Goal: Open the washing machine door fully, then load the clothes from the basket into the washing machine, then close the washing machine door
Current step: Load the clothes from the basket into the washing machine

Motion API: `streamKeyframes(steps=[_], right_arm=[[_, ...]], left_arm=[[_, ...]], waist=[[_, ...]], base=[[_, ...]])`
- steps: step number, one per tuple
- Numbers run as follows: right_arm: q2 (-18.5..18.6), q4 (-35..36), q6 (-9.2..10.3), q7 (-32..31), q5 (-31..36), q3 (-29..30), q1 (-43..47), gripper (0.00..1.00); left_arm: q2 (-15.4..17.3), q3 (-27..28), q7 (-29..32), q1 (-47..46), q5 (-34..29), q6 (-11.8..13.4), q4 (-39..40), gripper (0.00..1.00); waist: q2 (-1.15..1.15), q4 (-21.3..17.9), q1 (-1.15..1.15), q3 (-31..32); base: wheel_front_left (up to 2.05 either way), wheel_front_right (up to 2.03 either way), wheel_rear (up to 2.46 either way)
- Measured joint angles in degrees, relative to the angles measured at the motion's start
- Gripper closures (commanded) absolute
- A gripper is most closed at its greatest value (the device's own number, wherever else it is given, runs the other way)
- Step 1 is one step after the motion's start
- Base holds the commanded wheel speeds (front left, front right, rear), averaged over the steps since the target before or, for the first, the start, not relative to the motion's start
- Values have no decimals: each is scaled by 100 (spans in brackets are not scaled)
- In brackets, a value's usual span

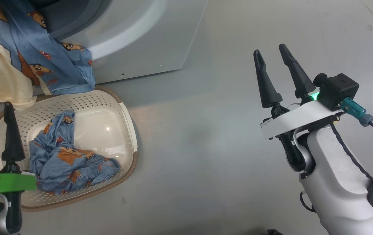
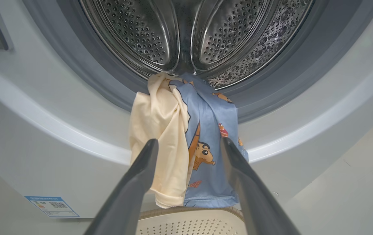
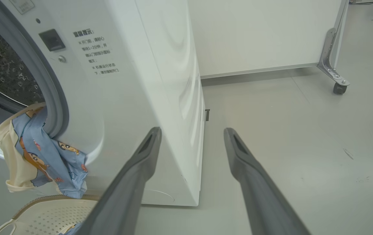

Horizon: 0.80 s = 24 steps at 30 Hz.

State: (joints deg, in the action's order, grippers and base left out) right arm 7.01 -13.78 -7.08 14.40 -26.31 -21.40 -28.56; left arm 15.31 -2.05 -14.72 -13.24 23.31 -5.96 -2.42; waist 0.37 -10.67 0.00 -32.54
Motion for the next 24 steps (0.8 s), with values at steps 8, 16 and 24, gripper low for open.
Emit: streamKeyframes(steps=[8,16,24], right_arm=[[-85,1,0,0,-8,-90,-19,0],[-131,7,0,0,-48,-70,-85,0],[-166,23,0,0,-51,-81,-122,0]], left_arm=[[165,-40,345,-110,142,-46,-374,0],[270,-113,764,-697,303,-47,-899,0],[287,-204,1282,-1363,615,-53,-1481,0]], waist=[[0,-127,0,-94],[0,-286,0,-212],[0,-426,0,-347]], base=[[0,0,0],[0,0,0],[0,0,0]])
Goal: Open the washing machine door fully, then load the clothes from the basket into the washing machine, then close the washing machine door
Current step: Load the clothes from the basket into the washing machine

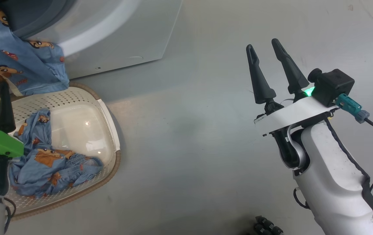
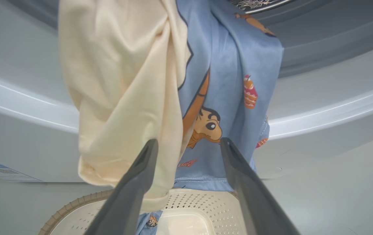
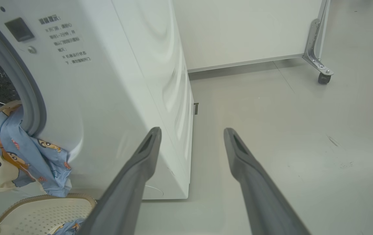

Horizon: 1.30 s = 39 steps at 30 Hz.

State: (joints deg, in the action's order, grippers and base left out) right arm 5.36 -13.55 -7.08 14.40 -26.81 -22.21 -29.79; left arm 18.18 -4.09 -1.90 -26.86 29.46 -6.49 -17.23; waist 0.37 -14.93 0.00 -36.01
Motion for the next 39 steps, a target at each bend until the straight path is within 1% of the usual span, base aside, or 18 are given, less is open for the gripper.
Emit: streamKeyframes(steps=[9,14,19,23,27,29,30,31,39], right_arm=[[-44,30,0,0,-7,4,-103,0],[-63,36,0,0,-7,30,-103,0],[-77,38,0,0,-7,43,-103,0],[-83,37,0,0,-5,52,-103,0],[-90,35,0,0,-5,59,-104,0],[-94,35,0,0,-5,58,-106,0],[-97,35,0,0,-5,59,-108,0],[-99,36,0,0,-4,62,-109,0],[-107,36,0,0,4,123,-110,0]], left_arm=[[164,-108,410,-615,41,-22,-720,0],[175,-208,542,-991,43,-24,-984,0],[172,-381,548,-1312,41,-43,-1262,0],[145,-366,501,-1529,42,-49,-1434,0],[52,-335,312,-1695,44,-49,-1683,0],[40,-337,282,-1724,44,-49,-1730,60],[29,-338,269,-1751,44,-49,-1782,97],[20,-337,210,-1766,44,-49,-1822,100],[1,-450,-132,-1803,41,-49,-1969,100]], waist=[[0,-163,0,-144],[0,-226,0,-226],[0,-257,0,-289],[0,-263,0,-316],[0,-253,0,-332],[0,-251,0,-333],[0,-247,0,-333],[0,-243,0,-333],[0,-189,0,-322]], base=[[0,0,0],[0,0,0],[0,0,0],[0,0,0],[0,0,0],[0,0,0],[0,0,0],[0,0,0],[0,0,0]])
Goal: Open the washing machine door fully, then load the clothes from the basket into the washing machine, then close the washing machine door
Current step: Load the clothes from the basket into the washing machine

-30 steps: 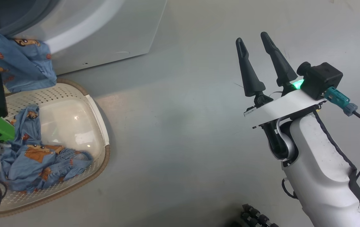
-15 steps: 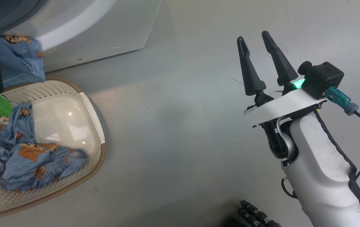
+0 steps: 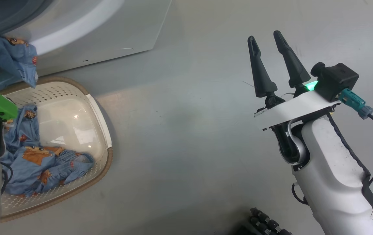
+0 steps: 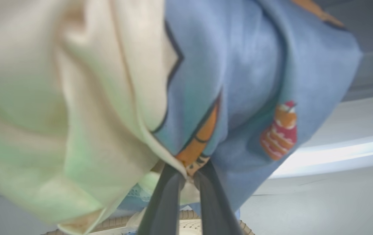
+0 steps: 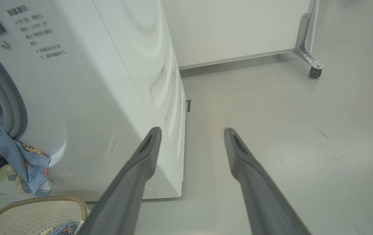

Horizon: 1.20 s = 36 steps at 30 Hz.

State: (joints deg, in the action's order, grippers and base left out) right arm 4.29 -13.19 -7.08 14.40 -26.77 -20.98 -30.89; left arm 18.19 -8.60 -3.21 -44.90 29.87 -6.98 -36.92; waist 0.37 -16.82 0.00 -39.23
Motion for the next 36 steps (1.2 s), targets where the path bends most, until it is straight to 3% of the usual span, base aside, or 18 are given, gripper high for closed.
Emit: streamKeyframes(steps=[15,36], right_arm=[[-14,-30,0,0,9,121,12,0],[-12,-85,0,0,9,2,47,0]], left_arm=[[-29,-478,-868,300,1,0,309,100],[435,-296,-982,140,-9,0,1533,100]], waist=[[0,249,0,196],[0,379,0,424]], base=[[0,0,0],[0,0,0]])
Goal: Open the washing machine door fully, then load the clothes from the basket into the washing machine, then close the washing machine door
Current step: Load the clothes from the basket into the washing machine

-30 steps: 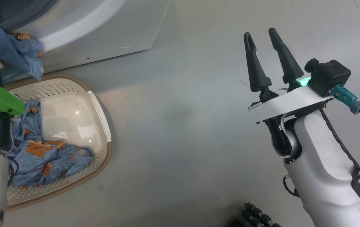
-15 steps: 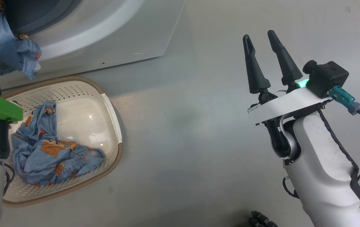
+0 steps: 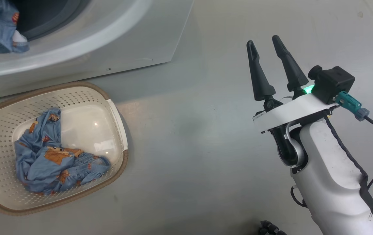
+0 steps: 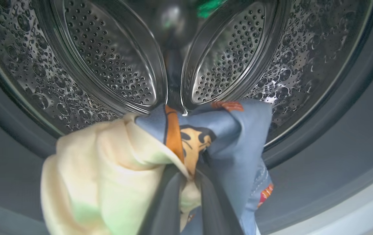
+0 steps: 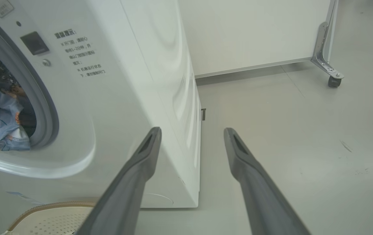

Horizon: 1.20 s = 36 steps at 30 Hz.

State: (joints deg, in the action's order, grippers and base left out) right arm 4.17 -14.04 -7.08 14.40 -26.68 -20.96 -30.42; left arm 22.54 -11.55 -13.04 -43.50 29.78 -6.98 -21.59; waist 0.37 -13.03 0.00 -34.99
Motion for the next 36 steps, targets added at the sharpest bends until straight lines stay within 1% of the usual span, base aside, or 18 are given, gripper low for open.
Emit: streamKeyframes(steps=[5,16,20,27,29,30,31,36], right_arm=[[-14,5,0,0,-5,-89,-1,0],[-62,51,0,0,-116,-189,-8,0],[-66,70,0,0,-162,-188,-10,0],[-82,82,0,0,-167,-193,-10,0],[-92,83,0,0,-167,-175,-10,0],[-92,86,0,0,-167,-162,-11,0],[-92,86,0,0,-167,-157,-11,0],[-99,82,0,0,-167,-105,-10,0]], left_arm=[[281,32,412,-383,-3,0,-119,100],[490,22,1060,-1279,-100,2,-580,100],[531,35,1205,-1592,-102,8,-769,100],[590,76,1230,-2157,-155,20,-965,100],[587,77,1225,-2286,-172,59,-1043,99],[579,74,1225,-2346,-177,59,-1081,26],[565,76,1225,-2396,-180,60,-1139,0],[448,81,1248,-2449,-158,65,-1479,0]], waist=[[0,-106,0,-55],[0,-510,0,-242],[0,-680,0,-325],[0,-932,0,-460],[0,-984,0,-485],[0,-1002,0,-497],[0,-1015,0,-507],[0,-1032,0,-511]], base=[[0,0,0],[0,0,0],[0,0,0],[0,0,0],[0,0,0],[0,0,0],[0,0,0],[0,0,0]])
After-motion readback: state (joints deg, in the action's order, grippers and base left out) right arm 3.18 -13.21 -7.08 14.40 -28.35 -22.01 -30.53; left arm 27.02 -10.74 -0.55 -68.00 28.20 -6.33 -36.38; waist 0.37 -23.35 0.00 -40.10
